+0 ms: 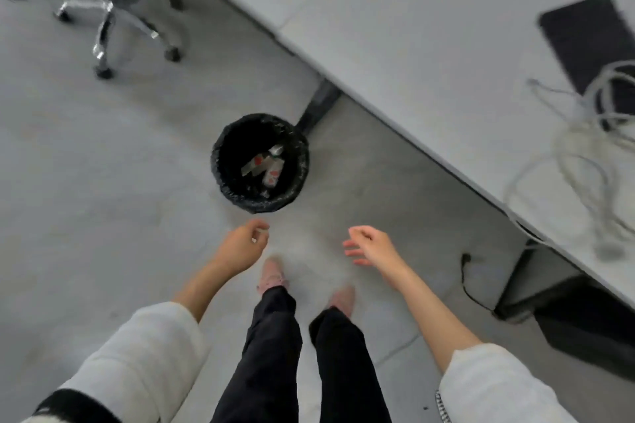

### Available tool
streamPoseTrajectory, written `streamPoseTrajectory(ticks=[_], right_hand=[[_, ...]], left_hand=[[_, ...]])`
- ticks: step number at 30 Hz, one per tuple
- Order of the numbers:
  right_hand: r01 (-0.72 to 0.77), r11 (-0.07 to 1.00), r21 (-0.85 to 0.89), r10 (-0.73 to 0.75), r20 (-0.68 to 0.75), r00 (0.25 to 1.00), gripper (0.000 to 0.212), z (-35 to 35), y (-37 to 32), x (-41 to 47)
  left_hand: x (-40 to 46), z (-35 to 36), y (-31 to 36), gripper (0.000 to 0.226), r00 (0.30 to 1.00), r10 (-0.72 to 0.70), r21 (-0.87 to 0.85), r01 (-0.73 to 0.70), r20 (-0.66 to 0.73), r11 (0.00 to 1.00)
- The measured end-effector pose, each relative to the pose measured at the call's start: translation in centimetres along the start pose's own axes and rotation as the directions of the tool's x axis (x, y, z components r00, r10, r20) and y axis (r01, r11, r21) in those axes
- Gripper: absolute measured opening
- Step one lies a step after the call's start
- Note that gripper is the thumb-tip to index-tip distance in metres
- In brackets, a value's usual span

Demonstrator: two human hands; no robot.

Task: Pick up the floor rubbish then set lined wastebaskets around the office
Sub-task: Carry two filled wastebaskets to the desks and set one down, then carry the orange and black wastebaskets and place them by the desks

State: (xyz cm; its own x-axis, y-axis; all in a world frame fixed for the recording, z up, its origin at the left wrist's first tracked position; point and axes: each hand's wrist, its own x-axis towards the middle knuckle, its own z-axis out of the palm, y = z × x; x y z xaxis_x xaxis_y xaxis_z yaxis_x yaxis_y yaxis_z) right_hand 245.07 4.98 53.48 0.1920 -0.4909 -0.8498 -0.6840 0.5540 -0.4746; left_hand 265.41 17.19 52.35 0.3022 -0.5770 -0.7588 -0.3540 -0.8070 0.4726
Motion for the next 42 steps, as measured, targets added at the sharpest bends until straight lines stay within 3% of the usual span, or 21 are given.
streamPoseTrajectory(ticks=[4,10,15,22,28,33,39,42], right_hand=[[0.069,0.979,0.190,-0.041,-0.144,0.989,0.009,-5.5,4.1,-5.7],[0.220,0.887,0.406,-0.057,-0.376,0.925,0.008,-15.2,15.5,-15.6],[0.332,0.785,0.524,0.031,-0.568,0.822,0.008,-21.6,29.7,-25.8],[0.473,0.620,0.626,0.249,-0.729,0.638,0.014,-28.4,46.4,-38.0],[0.566,0.473,0.675,0.434,-0.738,0.518,0.022,-34.6,59.1,-45.0],[0.602,0.444,0.664,0.510,-0.740,0.439,0.014,-43.4,70.7,-48.7],[0.602,0.434,0.671,0.585,-0.718,0.378,0.011,-58.1,83.6,-54.5],[0.601,0.403,0.691,0.614,-0.691,0.382,0.013,-63.0,88.0,-57.4]], left_hand=[[-3.1,3.1,5.0,0.032,0.988,0.125,0.151,-0.137,0.087,0.979],[-9.8,13.3,15.5,0.029,0.927,0.316,0.283,-0.364,0.201,0.887],[-18.6,27.1,22.9,0.027,0.798,0.458,0.290,-0.580,0.391,0.761],[-30.7,45.5,30.2,0.027,0.585,0.506,0.217,-0.762,0.634,0.610],[-37.9,62.7,35.7,0.022,0.429,0.455,0.170,-0.846,0.780,0.506],[-42.4,77.6,40.7,0.019,0.322,0.405,0.133,-0.894,0.856,0.429],[-49.8,96.4,49.3,0.017,0.249,0.419,0.042,-0.895,0.873,0.444],[-53.9,103.8,52.6,0.017,0.205,0.378,0.031,-0.908,0.903,0.418]])
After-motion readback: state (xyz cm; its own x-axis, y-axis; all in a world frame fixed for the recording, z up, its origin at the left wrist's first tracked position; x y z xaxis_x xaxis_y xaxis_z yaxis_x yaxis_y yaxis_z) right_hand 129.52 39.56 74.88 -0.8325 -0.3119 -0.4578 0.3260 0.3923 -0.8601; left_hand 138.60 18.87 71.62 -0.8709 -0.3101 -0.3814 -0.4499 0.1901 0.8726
